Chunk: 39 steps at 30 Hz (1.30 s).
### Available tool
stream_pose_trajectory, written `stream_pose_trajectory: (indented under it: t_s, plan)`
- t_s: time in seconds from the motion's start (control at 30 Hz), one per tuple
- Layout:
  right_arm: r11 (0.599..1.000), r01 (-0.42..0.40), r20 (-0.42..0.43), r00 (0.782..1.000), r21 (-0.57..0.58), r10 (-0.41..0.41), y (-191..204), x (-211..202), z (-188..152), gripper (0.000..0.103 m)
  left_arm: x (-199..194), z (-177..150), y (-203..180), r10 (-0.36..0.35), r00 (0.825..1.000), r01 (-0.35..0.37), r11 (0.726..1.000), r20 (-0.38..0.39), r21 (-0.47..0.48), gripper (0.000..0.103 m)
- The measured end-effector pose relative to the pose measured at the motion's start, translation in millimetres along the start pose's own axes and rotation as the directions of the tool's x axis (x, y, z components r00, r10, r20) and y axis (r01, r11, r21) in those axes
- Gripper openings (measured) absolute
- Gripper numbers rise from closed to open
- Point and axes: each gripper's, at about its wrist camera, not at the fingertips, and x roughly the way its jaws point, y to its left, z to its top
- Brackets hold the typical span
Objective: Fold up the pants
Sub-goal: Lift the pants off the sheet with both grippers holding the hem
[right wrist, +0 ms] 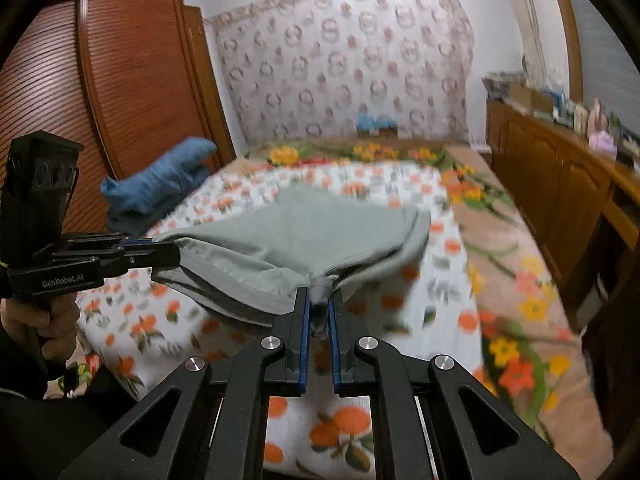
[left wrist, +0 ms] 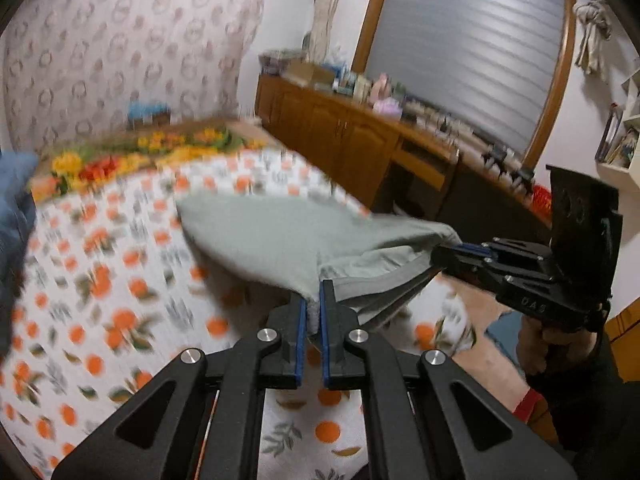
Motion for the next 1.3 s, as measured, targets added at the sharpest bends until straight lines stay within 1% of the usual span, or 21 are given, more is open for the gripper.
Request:
stream_pose_trajectory:
  t_s: [0.17, 0.3, 0.37, 0.53, 0.67, 0.7, 0.77, 0.83, 0.87, 0.93, 1.0, 1.1, 1.17, 1.2, 1.23, 1.3]
  plan:
    - [0.997, -0.009, 0.089, 0.996, -0.071, 0.016, 13, -22, 40, 0.008, -35, 35, 2, 0.020, 0.995, -0.021, 1.000, 0.095, 0.012, 0.006]
    - [0.993, 0.001, 0.140, 0.990, -0.120, 0.016, 29, -36, 70, 0.008, -65, 62, 4, 0.035, 0.986, -0.039, 0.999, 0.166, 0.019, 0.006]
    - [0.989, 0.011, 0.163, 0.987, -0.151, 0.014, 40, -43, 84, 0.008, -77, 72, 6, 0.026, 0.983, -0.031, 0.999, 0.184, 0.024, 0.006]
    - [0.980, -0.006, 0.205, 0.978, -0.197, 0.048, 58, -46, 105, 0.008, -102, 92, 12, 0.063, 0.969, -0.073, 0.997, 0.239, 0.036, 0.006]
    - [0.976, -0.031, 0.196, 0.978, -0.214, 0.074, 58, -25, 121, 0.008, -106, 103, 30, 0.105, 0.962, -0.113, 0.993, 0.254, 0.017, 0.006]
    - [0.976, -0.041, 0.187, 0.979, -0.214, 0.082, 58, -16, 127, 0.008, -103, 106, 37, 0.127, 0.959, -0.133, 0.991, 0.253, 0.009, 0.006]
    - [0.976, -0.049, 0.169, 0.982, -0.210, 0.086, 50, 5, 136, 0.008, -96, 112, 50, 0.159, 0.956, -0.163, 0.987, 0.246, -0.004, 0.006]
    - [0.976, -0.034, 0.158, 0.985, -0.213, 0.069, 31, 23, 146, 0.008, -87, 119, 67, 0.197, 0.952, -0.196, 0.980, 0.234, -0.025, 0.006]
    - [0.976, -0.031, 0.152, 0.986, -0.214, 0.065, 29, 35, 154, 0.008, -83, 122, 72, 0.212, 0.949, -0.211, 0.977, 0.232, -0.027, 0.006]
    - [0.978, -0.023, 0.147, 0.988, -0.209, 0.055, 23, 54, 169, 0.008, -75, 131, 86, 0.259, 0.937, -0.259, 0.965, 0.234, -0.030, 0.006]
    - [0.977, 0.016, 0.149, 0.989, -0.213, 0.017, 22, 75, 188, 0.008, -69, 142, 101, 0.304, 0.924, -0.300, 0.952, 0.233, -0.053, 0.006]
    - [0.978, 0.036, 0.161, 0.987, -0.205, -0.003, 34, 93, 205, 0.008, -69, 150, 111, 0.330, 0.910, -0.321, 0.944, 0.253, -0.077, 0.006]
    - [0.979, 0.035, 0.161, 0.987, -0.203, -0.002, 46, 99, 200, 0.008, -68, 147, 112, 0.344, 0.904, -0.336, 0.939, 0.255, -0.075, 0.006]
    - [0.979, 0.027, 0.151, 0.989, -0.204, 0.004, 47, 101, 194, 0.008, -67, 141, 112, 0.349, 0.904, -0.344, 0.937, 0.247, -0.064, 0.006]
    - [0.977, 0.021, 0.135, 0.991, -0.210, 0.008, 50, 104, 181, 0.008, -64, 134, 112, 0.355, 0.904, -0.352, 0.934, 0.238, -0.056, 0.006]
    - [0.975, 0.009, 0.096, 0.995, -0.223, 0.013, 53, 112, 165, 0.008, -58, 117, 112, 0.355, 0.912, -0.355, 0.934, 0.204, -0.040, 0.006]
